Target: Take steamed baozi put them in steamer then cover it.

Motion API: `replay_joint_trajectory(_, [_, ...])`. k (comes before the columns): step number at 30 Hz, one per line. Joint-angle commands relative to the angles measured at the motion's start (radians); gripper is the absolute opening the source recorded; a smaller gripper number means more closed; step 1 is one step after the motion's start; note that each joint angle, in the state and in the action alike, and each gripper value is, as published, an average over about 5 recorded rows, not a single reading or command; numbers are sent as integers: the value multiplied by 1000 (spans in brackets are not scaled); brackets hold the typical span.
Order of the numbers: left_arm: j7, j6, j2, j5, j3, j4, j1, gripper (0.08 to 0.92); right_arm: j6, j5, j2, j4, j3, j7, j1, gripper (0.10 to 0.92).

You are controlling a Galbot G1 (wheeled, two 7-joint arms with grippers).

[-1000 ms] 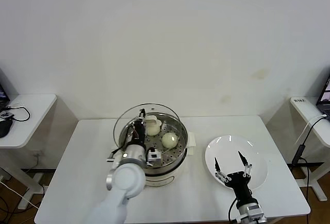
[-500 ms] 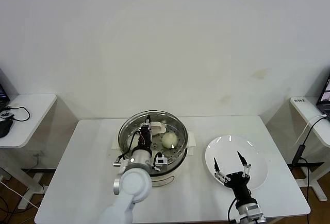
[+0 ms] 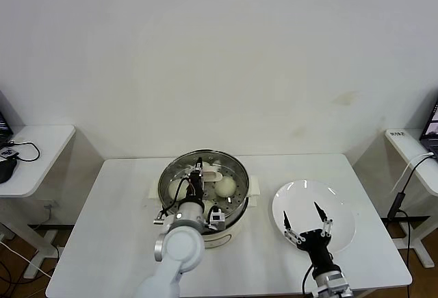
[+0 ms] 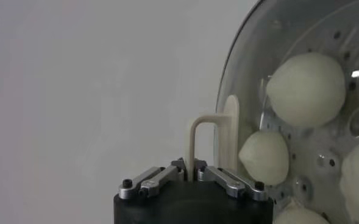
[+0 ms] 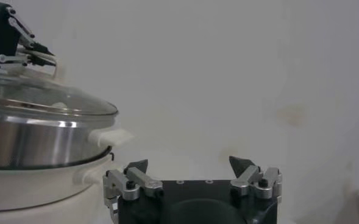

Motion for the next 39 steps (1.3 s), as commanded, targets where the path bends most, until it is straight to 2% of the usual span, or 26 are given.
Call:
replay_joint_trajectory(1, [-7,-4,-9,4,-4,9,6,144,1,-1,1,3,-2,-1,0,823])
replay_joint_trajectory(8, [-18,-6,-12,-9,-7,-8,9,147,1,-4,2,4,-7,-1,-1,823])
replay_joint_trajectory(11, [-18,-6,-7,-16,-4,-33,21,193,1,-4,3,4,-7,-1,-1,823])
replay_joint_trajectory(19, [-20,-22,33,-27,5,-146,100,426,-2,-10,5,13,-9,-1,-7,823])
replay_joint_trajectory(30, [-64,-84,139,-158,-44,-417,302,737,-2,-13,3,18,-16,-1,-18,823])
replay_joint_trajectory(33, [-120,-131,159,-292,-82,-480,405,799,-2,-4,-9,17,-13,-1,-20,823])
replay_joint_trajectory(36, [-258,-199,163,-524,-166,-505,510,819,-3,21,-33,13,-6,-1,-26,823])
replay_joint_trajectory(39, [-411,-286,171,-877,-282,-475,568,822,-7,65,-69,14,4,-5,-42,823])
